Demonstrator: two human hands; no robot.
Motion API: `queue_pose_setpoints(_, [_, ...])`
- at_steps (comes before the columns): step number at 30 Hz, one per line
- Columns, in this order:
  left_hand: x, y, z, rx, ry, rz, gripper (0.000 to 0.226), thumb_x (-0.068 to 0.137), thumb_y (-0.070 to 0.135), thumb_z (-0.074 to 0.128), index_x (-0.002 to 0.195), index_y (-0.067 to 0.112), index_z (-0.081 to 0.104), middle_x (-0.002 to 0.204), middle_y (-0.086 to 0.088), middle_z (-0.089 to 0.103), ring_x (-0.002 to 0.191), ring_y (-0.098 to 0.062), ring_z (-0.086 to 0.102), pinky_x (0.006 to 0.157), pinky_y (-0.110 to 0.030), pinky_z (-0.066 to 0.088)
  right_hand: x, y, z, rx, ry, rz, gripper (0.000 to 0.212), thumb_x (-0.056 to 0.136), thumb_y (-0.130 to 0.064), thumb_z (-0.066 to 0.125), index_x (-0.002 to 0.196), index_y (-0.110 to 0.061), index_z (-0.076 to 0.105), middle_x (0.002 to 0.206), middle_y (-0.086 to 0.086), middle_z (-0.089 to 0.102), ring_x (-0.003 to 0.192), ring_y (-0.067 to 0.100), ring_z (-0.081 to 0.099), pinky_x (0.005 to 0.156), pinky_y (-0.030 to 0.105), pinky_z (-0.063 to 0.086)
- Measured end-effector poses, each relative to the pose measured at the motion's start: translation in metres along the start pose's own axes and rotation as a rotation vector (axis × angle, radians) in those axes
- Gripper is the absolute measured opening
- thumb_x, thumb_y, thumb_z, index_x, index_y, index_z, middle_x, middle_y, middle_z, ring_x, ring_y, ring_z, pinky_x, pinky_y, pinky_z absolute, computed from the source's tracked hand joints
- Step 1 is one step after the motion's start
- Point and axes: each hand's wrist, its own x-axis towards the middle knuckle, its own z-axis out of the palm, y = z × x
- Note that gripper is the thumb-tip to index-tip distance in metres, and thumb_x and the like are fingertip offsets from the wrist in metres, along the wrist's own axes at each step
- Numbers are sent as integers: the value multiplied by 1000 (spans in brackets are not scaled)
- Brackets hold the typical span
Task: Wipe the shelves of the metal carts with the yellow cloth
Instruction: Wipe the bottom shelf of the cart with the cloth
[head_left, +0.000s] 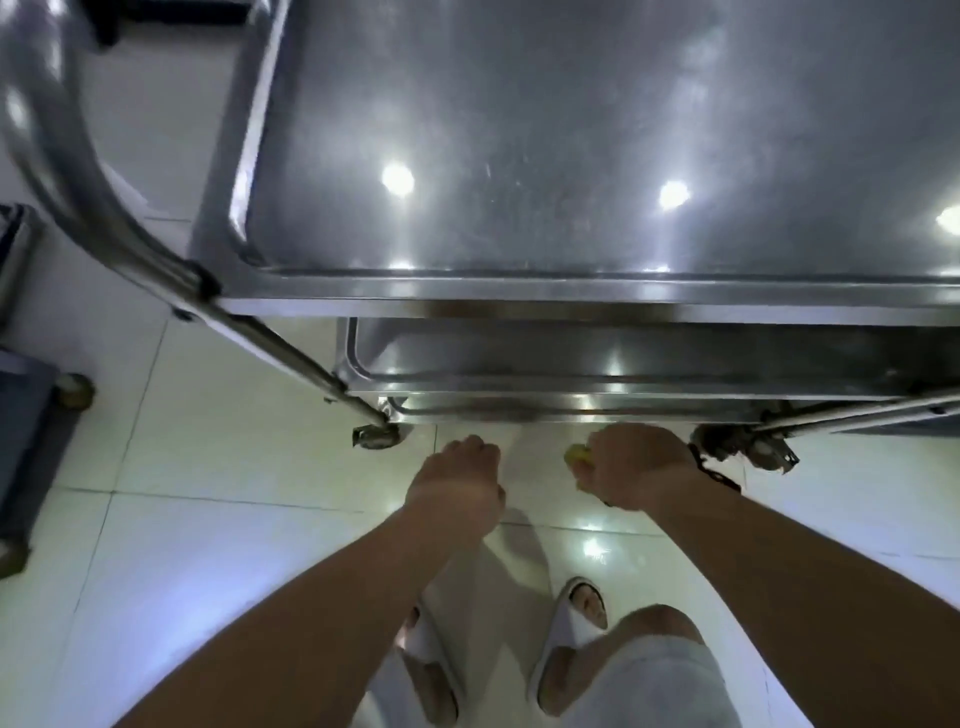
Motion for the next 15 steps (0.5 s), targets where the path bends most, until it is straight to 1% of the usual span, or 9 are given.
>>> queue_pose_setpoints(2, [-44,-15,-7,-19,-52,-41,45,99,26,47,142,16,50,140,-6,51,127,-27,51,104,-40,45,-38,-24,0,10,-126,-14,50,95,-60,33,99,-21,65,95,1,62,88,23,62,71,33,47])
queue_pose_setpoints(3, [-68,-23,-13,-39,-76,-59,44,99,26,48,141,16,51,139,-5,52,126,-26,52,104,-40,45,-58,-37,-4,-7,-168,-33,52,93,-62,32,104,-23,66,97,1,61,91,23,62,72,34,46])
queue_pose_setpoints(4, [-92,-31,-19,-60,-89,-77,44,99,28,48,141,17,52,139,-5,52,127,-26,52,105,-40,45,-78,-49,-11,-14,-187,-38,55,93,-64,32,107,-23,66,98,1,62,93,24,63,73,34,47])
queue_pose_setpoints(6, [-142,-45,-36,-114,-98,-120,43,100,30,48,141,17,52,140,-3,52,128,-25,52,104,-40,46,-117,-77,-33,24,-211,-34,56,96,-65,34,106,-21,67,100,2,66,93,24,65,79,36,53])
queue_pose_setpoints(8, [-191,-60,-52,-170,-95,-153,42,100,29,46,141,19,53,140,-2,52,127,-24,52,103,-40,46,-155,-107,-57,54,-202,-44,58,98,-63,31,104,-20,69,101,3,69,93,24,66,85,38,56])
queue_pose_setpoints(10, [-235,-76,-68,-200,-76,-181,42,100,29,44,140,21,52,139,-1,52,127,-23,52,102,-38,46,-184,-138,-85,84,-148,-72,57,99,-63,30,106,-21,69,103,1,70,95,22,66,88,39,56])
queue_pose_setpoints(12, [-274,-95,-84,-225,-46,-202,43,100,29,43,142,22,51,141,0,51,128,-22,51,103,-36,45,-205,-172,-113,122,-109,-78,54,99,-63,33,101,-23,69,97,-1,69,90,20,66,84,38,56])
queue_pose_setpoints(15, [-321,-127,-112,-264,32,-245,46,103,31,44,148,23,47,145,2,49,131,-22,49,105,-36,45,-227,-231,-151,219,-74,-73,55,95,-63,33,84,-22,67,79,-2,69,76,17,67,74,34,57])
